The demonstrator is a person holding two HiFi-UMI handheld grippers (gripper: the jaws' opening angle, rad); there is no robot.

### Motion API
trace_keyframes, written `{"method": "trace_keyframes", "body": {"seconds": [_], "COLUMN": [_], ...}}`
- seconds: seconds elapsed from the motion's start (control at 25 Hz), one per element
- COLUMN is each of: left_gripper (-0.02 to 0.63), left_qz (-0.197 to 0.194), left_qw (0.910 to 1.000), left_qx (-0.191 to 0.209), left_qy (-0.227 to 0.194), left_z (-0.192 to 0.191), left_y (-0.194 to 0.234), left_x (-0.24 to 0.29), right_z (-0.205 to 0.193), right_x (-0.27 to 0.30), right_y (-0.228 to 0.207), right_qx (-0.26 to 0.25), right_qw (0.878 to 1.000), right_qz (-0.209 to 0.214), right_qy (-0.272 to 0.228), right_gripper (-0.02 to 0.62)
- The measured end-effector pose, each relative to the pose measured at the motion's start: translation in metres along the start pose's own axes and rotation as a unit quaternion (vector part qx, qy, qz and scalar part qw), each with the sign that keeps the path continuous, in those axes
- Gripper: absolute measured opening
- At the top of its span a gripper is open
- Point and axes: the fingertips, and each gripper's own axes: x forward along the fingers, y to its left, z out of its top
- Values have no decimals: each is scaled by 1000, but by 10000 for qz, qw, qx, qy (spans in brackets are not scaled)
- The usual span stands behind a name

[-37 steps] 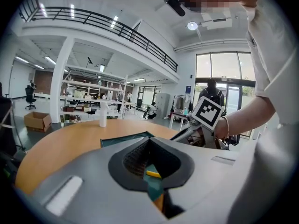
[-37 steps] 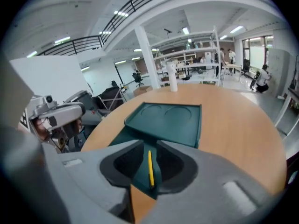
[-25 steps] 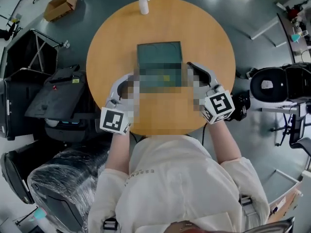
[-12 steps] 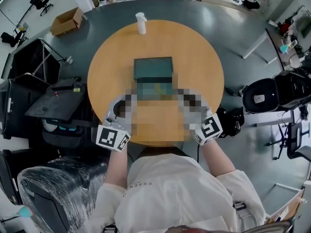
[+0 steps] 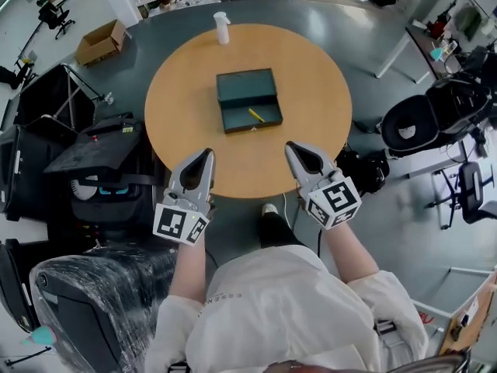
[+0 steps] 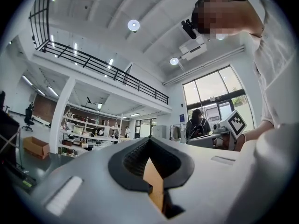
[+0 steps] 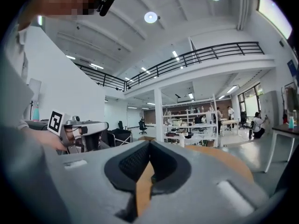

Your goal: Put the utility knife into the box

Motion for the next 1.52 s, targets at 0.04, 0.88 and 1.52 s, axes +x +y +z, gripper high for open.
{"method": "trace_keyframes", "body": {"seconds": [0.04,0.88,1.52], "left_gripper": [17,17,17], "left_qz": [-32,322,798], "left_qw": [10000,9991,9956], "left_qx": [-13,86,73], "left_qy": [18,244,476], "left_z": [1,-20,-41], "left_y": [-6,-148,-228], "left_x": [-16,-121,-134], "right_z": [-2,-37,-50], "right_x": [-9,-151,-214], "right_y": [14,96,113], "right_qx": [59,-461,-388], "right_qw": [10000,9971,9896], "right_qz": [-1,598,1351], "right_qy": [-6,106,293], "right_gripper": [-9,-9,-9]}}
